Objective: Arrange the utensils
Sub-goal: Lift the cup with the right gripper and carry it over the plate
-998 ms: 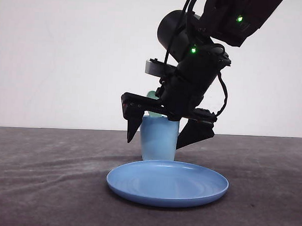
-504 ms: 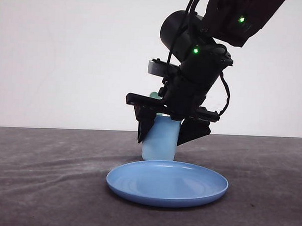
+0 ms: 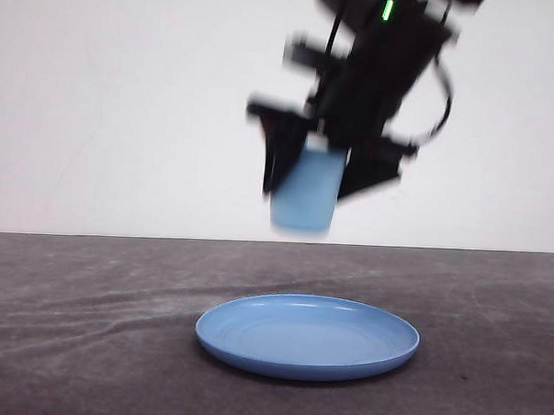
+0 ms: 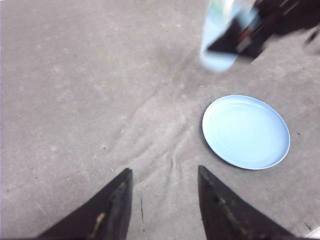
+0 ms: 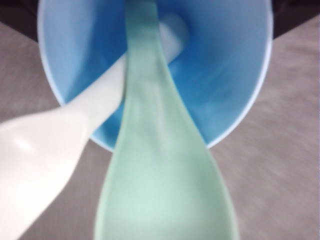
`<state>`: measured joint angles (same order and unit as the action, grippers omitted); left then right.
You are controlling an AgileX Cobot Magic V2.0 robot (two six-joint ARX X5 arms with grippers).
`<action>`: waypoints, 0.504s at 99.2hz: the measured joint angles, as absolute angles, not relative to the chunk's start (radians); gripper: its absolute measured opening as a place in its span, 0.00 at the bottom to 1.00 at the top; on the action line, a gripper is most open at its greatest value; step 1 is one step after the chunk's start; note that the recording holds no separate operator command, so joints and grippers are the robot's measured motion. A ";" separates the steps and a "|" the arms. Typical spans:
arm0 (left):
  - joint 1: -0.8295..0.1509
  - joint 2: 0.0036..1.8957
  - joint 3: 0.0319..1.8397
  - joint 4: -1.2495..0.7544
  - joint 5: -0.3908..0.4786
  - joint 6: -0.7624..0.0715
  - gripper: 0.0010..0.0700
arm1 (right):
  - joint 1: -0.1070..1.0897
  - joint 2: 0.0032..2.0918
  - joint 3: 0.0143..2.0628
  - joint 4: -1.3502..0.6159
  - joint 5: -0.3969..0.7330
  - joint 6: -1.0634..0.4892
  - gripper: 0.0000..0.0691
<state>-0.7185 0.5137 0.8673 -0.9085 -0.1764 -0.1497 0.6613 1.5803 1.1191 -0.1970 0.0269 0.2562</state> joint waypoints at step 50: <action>-0.719 0.514 0.867 -0.908 -0.176 -0.150 0.33 | 0.839 1.238 1.119 -0.508 0.108 0.100 0.63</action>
<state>-0.7185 0.5137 0.8673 -0.9085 -0.1764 -0.1497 0.8391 1.2385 1.1191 -0.5076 0.1078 0.0998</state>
